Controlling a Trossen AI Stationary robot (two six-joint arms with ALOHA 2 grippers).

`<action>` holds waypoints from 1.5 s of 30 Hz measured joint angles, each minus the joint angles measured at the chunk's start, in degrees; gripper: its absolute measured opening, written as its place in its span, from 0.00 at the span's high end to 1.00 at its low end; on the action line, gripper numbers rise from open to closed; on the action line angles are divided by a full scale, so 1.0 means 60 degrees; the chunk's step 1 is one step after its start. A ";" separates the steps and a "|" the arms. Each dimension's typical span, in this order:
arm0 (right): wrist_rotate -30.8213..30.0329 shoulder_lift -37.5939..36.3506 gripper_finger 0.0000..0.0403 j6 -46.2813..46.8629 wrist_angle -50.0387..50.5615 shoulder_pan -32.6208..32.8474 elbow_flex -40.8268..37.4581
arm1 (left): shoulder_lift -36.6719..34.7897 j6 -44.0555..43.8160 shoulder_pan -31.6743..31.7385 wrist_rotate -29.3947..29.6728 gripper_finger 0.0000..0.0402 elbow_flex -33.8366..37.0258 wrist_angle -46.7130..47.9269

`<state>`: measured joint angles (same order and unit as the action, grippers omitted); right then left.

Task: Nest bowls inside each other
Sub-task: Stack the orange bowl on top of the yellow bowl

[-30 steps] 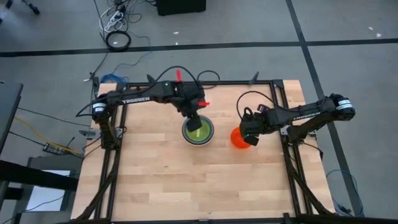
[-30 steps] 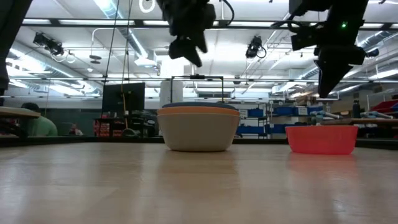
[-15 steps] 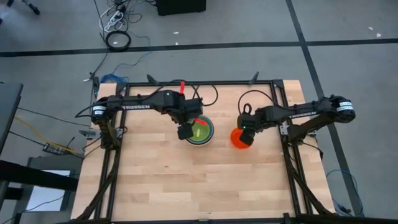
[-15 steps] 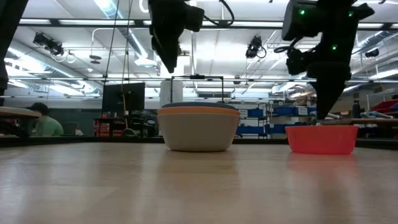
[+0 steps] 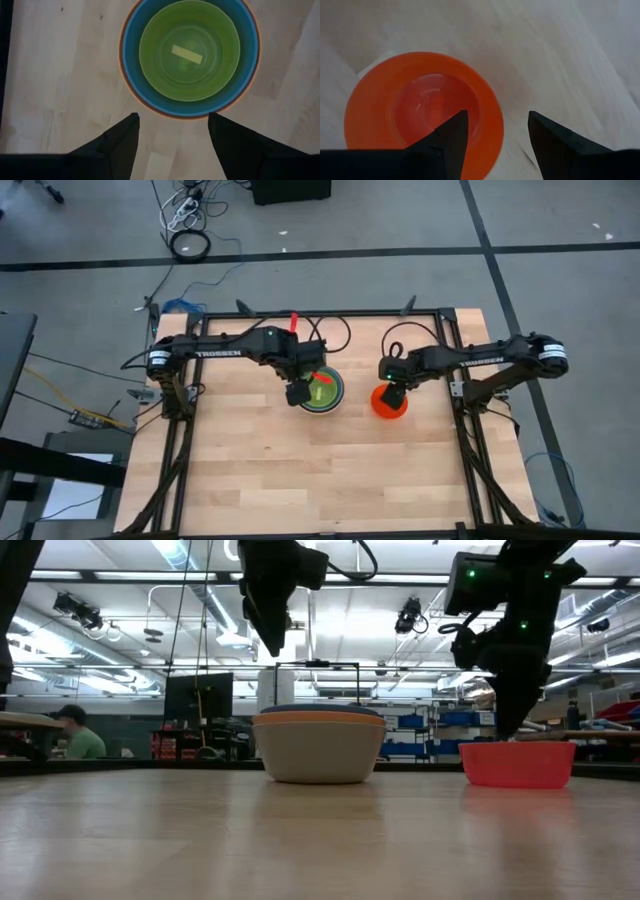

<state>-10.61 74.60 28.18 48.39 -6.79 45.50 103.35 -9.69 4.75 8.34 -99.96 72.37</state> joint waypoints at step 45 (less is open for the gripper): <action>-0.0207 0.2714 1.00 -0.2849 -0.2962 0.0089 0.4031 | -0.2750 -0.2748 -0.2587 0.4666 0.39 0.0011 0.1414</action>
<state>-11.85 90.88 11.08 30.62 -6.25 69.68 86.85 -26.17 -10.77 36.34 -99.90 80.86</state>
